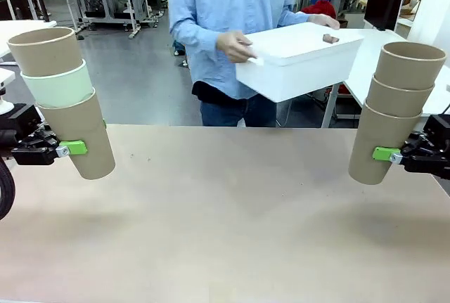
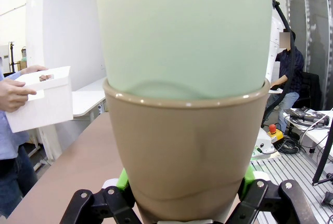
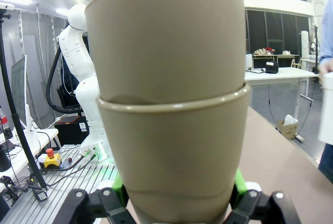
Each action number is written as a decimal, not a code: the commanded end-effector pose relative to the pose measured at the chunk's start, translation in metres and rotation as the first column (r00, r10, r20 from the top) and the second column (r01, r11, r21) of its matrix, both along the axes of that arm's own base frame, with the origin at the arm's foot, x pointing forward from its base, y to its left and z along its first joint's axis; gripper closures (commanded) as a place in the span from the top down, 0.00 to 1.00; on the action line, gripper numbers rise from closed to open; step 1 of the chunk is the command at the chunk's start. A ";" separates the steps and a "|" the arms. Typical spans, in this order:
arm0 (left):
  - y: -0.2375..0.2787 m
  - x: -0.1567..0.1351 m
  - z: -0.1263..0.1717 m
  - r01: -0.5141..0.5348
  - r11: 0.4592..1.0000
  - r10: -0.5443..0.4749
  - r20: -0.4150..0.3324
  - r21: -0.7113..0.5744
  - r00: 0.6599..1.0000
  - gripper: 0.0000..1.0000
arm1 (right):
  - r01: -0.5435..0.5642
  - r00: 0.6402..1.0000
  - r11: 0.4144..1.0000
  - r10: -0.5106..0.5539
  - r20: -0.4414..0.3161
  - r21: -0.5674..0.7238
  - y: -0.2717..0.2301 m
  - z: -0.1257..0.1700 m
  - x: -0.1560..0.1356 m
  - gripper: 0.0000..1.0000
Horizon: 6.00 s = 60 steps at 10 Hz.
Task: Stack the cups and store them in the basket.
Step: Place the stack of Reusable plastic cups into the Pantry Basket.
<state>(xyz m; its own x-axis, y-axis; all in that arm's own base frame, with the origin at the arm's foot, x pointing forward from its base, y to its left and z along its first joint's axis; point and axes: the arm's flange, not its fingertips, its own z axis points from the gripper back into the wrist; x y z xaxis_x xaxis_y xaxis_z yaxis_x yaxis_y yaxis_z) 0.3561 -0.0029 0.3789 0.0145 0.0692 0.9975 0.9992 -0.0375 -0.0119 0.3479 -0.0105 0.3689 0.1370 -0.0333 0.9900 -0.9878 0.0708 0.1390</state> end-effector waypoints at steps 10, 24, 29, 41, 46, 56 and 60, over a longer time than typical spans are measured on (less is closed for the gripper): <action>-0.001 -0.001 0.004 0.005 1.000 -0.005 0.007 -0.008 1.000 0.87 | 0.002 1.000 1.000 -0.002 0.002 0.003 -0.001 0.005 -0.001 0.87; -0.001 -0.001 0.004 0.005 1.000 -0.005 0.007 -0.008 1.000 0.87 | 0.002 1.000 1.000 -0.002 0.002 0.003 -0.001 0.005 -0.001 0.87; -0.001 -0.001 0.004 0.005 1.000 -0.005 0.007 -0.008 1.000 0.87 | 0.002 1.000 1.000 -0.002 0.002 0.003 -0.001 0.005 -0.001 0.87; -0.001 -0.001 0.004 0.005 1.000 -0.005 0.007 -0.008 1.000 0.87 | 0.002 1.000 1.000 -0.002 0.002 0.003 -0.001 0.005 -0.001 0.87; -0.001 -0.001 0.004 0.005 1.000 -0.005 0.007 -0.008 1.000 0.87 | 0.002 1.000 1.000 -0.002 0.002 0.003 -0.001 0.005 -0.001 0.87; -0.033 -0.034 0.203 -0.001 0.956 0.035 -0.109 0.293 0.993 0.87 | 0.002 1.000 1.000 -0.002 0.002 0.003 -0.001 0.005 -0.001 0.87; -0.118 -0.040 0.239 -0.012 0.856 0.065 -0.085 0.517 0.994 0.87 | 0.002 1.000 1.000 -0.002 0.002 0.003 -0.001 0.005 -0.001 0.87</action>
<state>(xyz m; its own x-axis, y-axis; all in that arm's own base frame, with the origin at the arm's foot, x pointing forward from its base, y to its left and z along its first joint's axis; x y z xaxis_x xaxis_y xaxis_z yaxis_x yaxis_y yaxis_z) 0.3099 -0.1077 0.6147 0.1029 -0.3991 0.9111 0.9944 0.0208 -0.1032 0.3479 -0.0107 0.3688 0.1373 -0.0328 0.9900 -0.9877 0.0716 0.1393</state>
